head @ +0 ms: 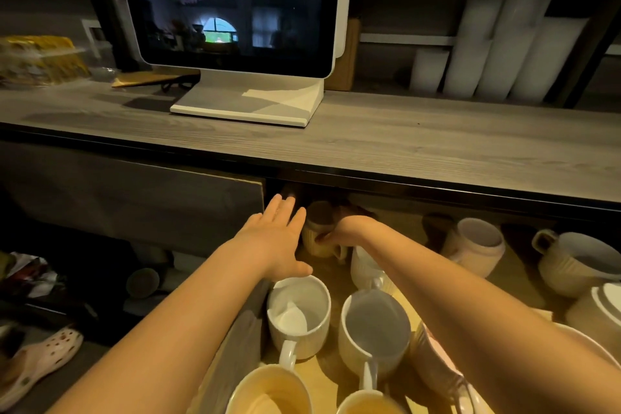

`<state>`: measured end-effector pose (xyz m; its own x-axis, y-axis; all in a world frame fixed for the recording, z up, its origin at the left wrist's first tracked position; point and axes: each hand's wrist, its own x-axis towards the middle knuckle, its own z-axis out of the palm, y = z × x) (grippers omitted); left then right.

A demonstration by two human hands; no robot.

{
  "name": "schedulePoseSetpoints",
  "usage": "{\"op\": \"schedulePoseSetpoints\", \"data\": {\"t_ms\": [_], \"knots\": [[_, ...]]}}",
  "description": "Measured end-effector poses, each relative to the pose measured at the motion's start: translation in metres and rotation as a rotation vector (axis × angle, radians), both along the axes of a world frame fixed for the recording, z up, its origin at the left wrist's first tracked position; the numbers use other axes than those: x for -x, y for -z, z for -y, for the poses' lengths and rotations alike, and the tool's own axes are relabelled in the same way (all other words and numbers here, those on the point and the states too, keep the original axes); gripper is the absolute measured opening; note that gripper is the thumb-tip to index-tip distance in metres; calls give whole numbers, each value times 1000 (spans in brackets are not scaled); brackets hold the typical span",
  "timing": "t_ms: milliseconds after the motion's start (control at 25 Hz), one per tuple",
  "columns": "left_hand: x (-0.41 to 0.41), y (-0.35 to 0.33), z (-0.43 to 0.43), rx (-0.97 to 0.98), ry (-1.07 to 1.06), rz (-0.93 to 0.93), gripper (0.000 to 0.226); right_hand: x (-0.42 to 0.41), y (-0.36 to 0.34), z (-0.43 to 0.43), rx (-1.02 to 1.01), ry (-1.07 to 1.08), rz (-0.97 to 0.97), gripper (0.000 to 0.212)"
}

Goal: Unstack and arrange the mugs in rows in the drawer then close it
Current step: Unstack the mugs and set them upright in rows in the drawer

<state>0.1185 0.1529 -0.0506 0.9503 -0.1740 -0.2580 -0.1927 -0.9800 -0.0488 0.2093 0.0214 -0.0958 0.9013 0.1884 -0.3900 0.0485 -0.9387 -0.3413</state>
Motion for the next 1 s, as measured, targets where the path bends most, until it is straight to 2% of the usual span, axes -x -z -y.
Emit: {"op": "schedulePoseSetpoints", "data": {"t_ms": [160,360,560,720,840,1000], "knots": [[0,0,-1,-1,10,-12,95,3,0,-3,-78,17,34,71],[-1,0,-1,34,-1,-7,100,25,-17,6,-130,-73,287,49],[0,-4,-5,77,9,-3,108,58,-30,24,-299,-36,378,79],[4,-7,-3,34,34,0,114,88,-46,46,-419,-71,429,78],[8,-12,7,202,120,27,112,105,-62,70,-568,-41,417,71],[16,-20,31,599,224,51,94,124,-71,102,-779,91,317,54]]}}
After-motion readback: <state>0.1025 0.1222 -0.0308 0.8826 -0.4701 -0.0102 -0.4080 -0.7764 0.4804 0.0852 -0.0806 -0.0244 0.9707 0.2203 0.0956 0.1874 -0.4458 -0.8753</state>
